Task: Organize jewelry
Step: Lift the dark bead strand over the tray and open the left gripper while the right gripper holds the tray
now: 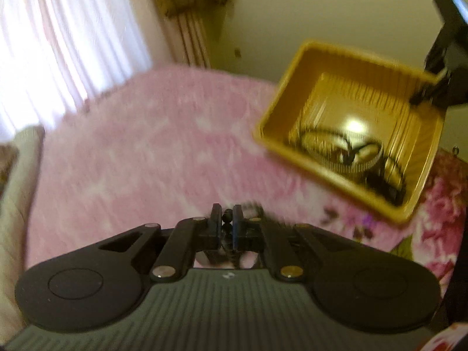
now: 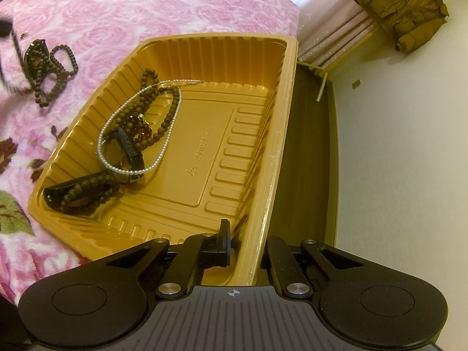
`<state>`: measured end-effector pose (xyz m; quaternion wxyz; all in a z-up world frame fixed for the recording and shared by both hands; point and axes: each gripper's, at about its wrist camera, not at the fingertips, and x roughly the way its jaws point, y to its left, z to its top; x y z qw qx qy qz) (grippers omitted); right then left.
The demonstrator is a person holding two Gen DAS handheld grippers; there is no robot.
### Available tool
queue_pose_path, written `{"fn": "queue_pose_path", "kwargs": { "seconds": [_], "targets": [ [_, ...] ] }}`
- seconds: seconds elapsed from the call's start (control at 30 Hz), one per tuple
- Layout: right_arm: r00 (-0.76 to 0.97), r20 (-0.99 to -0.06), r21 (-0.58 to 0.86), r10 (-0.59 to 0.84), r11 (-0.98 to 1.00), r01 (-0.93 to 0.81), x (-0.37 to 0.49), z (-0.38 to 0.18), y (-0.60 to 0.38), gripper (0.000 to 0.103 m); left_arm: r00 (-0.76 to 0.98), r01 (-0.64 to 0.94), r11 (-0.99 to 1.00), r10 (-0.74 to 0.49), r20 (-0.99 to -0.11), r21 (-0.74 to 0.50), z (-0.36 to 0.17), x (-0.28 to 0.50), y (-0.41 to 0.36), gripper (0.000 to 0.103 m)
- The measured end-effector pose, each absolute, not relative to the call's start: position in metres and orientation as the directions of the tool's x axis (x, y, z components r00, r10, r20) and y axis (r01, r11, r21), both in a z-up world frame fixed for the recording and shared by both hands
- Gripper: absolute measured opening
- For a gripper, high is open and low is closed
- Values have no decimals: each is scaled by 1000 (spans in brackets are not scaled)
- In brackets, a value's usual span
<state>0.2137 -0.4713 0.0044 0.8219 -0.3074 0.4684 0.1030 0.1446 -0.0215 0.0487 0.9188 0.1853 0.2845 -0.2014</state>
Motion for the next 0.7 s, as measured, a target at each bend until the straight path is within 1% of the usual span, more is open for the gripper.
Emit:
{"fn": "queue_pose_path", "kwargs": {
  "seconds": [0.1,0.33,0.7],
  "targets": [
    [542,-832,-411,-119,789,-458,213,5,-471,5,794,477,832,-271,-544,282,84,146,-21,6],
    [544,-831,-414,-119,785,-460,212,7,-470,5,851,465,816,-304,-429,344,159,150,-15,6],
    [549,-826,-424,-123,777,-464,212,11,-469,5,905,416,830,-339,-256,372,255,156,-10,6]
  ]
}}
